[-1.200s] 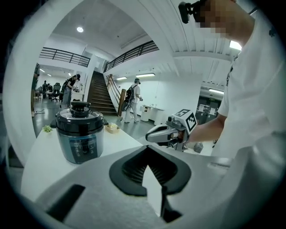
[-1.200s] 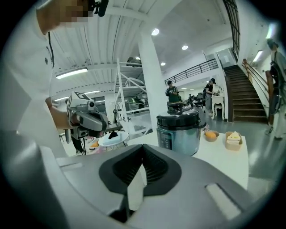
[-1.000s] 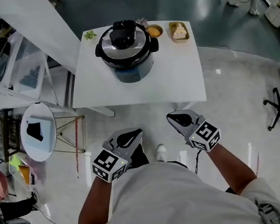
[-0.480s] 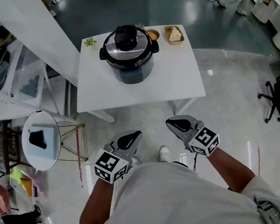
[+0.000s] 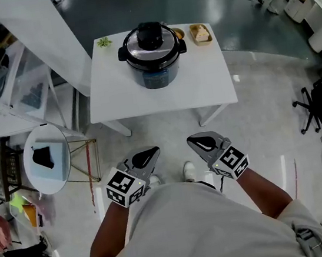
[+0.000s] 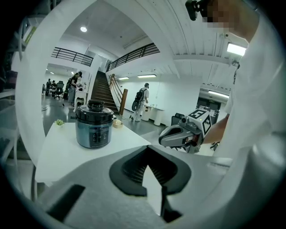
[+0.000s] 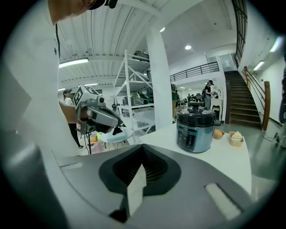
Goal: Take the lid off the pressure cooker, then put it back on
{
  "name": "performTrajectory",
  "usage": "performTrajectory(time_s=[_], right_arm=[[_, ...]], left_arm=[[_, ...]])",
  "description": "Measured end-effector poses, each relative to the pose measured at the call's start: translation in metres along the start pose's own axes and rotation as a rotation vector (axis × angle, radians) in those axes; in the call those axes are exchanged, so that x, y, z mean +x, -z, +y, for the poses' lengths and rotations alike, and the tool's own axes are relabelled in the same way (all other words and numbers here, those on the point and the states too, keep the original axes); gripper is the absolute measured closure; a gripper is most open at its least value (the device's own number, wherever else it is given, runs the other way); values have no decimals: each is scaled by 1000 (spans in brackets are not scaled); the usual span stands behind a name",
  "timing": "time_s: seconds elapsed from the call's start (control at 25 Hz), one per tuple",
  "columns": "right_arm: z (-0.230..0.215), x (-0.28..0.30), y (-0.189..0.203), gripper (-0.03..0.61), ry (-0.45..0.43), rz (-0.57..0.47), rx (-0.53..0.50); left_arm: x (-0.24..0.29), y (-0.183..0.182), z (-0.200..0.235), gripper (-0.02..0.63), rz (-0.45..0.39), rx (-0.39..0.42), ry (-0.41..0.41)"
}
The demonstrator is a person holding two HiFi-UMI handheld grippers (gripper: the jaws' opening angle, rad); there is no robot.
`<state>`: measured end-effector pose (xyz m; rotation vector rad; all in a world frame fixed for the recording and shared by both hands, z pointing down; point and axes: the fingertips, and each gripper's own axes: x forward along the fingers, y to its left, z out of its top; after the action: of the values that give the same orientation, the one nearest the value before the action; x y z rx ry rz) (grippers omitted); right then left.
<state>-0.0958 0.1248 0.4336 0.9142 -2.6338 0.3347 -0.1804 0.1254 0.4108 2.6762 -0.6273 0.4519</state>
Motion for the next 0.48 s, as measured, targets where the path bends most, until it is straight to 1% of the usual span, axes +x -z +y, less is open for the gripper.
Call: performTrajectory(time_s=[0.28,0.48], right_arm=[[8,1,1,568,9,13,-10],[12,1,-3,568,18,19,-16]], left_arm=[[-7,6,-2,607,-8,-10,18],[-12,10,-2,607,5,-12,29]])
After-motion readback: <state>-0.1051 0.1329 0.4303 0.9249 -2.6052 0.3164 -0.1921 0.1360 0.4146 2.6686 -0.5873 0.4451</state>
